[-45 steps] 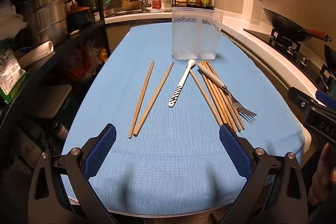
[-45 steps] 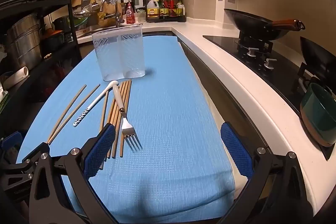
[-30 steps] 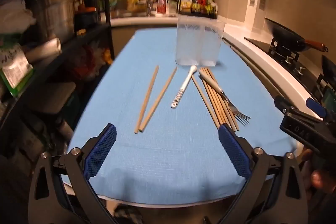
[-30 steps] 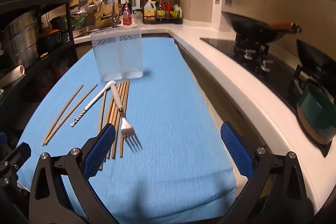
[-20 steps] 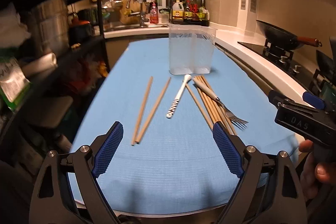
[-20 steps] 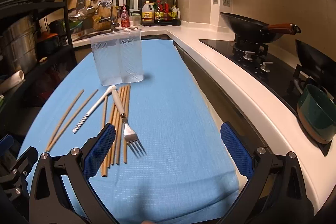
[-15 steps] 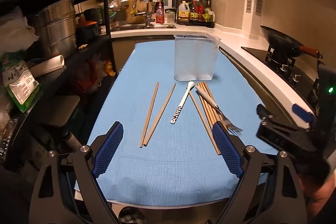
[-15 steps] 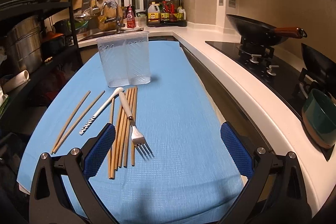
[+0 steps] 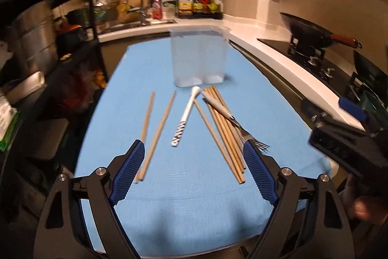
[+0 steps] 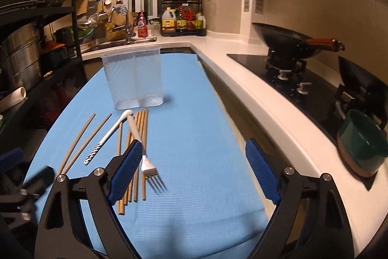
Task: Organize utensils
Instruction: 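Move both tools toward the utensils lying on the blue cloth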
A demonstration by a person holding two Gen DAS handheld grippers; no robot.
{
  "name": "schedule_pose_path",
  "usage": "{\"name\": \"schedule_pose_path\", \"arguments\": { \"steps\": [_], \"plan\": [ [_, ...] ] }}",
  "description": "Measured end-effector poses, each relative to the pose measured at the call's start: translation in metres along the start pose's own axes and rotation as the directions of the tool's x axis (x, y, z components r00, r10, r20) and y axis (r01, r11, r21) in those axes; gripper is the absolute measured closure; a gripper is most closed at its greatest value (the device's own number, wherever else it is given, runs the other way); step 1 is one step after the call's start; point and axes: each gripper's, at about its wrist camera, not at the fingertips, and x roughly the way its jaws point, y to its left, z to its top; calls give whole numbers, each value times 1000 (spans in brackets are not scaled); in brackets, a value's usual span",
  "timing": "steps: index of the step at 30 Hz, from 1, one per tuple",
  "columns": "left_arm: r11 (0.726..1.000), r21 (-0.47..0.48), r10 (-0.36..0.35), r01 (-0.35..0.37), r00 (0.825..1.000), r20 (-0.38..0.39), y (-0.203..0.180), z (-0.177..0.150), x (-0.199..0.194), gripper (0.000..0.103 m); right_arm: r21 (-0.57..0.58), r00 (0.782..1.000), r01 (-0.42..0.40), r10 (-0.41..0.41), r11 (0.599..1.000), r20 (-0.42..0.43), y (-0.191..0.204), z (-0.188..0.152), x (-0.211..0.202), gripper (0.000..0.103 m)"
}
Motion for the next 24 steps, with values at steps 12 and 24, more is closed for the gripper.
{"name": "schedule_pose_path", "arguments": {
  "steps": [12,24],
  "plan": [
    [999,-24,41,-37,988,150,2,-15,12,26,-49,1000,-2,1,999,-20,7,8,7,17],
    [998,-52,32,-32,999,3,19,-29,41,37,-65,996,-65,61,996,-63,21,-14,29,18]
  ]
}}
